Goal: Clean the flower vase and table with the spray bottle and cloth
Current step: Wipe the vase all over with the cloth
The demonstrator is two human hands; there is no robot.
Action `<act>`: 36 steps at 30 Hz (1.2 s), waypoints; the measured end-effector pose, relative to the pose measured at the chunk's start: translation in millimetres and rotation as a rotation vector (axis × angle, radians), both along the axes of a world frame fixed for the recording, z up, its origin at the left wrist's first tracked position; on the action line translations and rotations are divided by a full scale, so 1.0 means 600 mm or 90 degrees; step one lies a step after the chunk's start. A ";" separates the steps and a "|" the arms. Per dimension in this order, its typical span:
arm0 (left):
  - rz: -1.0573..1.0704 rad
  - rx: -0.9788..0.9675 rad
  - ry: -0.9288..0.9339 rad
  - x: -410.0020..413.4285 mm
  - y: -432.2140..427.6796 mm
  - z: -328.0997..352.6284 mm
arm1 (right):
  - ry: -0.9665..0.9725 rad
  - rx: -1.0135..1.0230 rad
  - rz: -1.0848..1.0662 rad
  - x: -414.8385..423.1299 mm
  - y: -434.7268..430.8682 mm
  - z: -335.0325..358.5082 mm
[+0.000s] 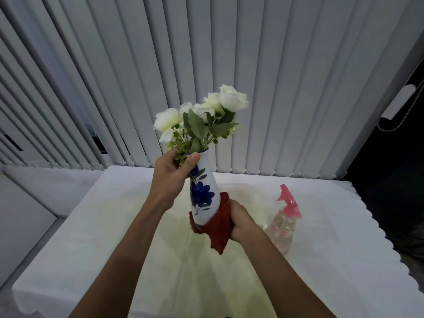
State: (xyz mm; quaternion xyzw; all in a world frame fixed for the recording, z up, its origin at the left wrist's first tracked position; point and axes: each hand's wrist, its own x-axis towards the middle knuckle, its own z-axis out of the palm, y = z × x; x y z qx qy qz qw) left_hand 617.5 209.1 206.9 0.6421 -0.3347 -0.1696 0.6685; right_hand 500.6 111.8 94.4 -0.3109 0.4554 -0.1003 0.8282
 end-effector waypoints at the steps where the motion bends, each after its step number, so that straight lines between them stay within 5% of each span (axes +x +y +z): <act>1: 0.008 -0.012 0.002 -0.002 -0.002 0.000 | -0.001 0.016 -0.002 0.004 -0.003 -0.005; 7: 0.044 0.046 -0.046 -0.002 -0.013 0.004 | 0.000 -0.030 -0.079 0.014 -0.019 0.002; 15: 0.037 0.106 -0.048 0.010 -0.010 -0.020 | 0.112 -0.268 -0.071 0.011 0.004 0.063; 19: 0.034 0.140 -0.097 -0.004 -0.009 -0.038 | 0.014 -0.401 -0.088 0.041 0.004 0.137; 21: 0.040 0.121 -0.080 -0.004 -0.010 -0.038 | -0.042 -0.423 -0.105 0.047 0.008 0.161; 24: 0.002 0.059 0.007 0.006 -0.011 -0.018 | 0.032 -0.560 -0.060 0.034 0.014 0.137; 28: -0.010 0.046 0.026 0.019 -0.010 -0.006 | 0.146 -0.457 0.023 0.026 0.003 0.087; 36: -0.016 0.059 0.037 0.006 -0.018 -0.015 | 0.020 -0.548 -0.006 0.041 -0.001 0.151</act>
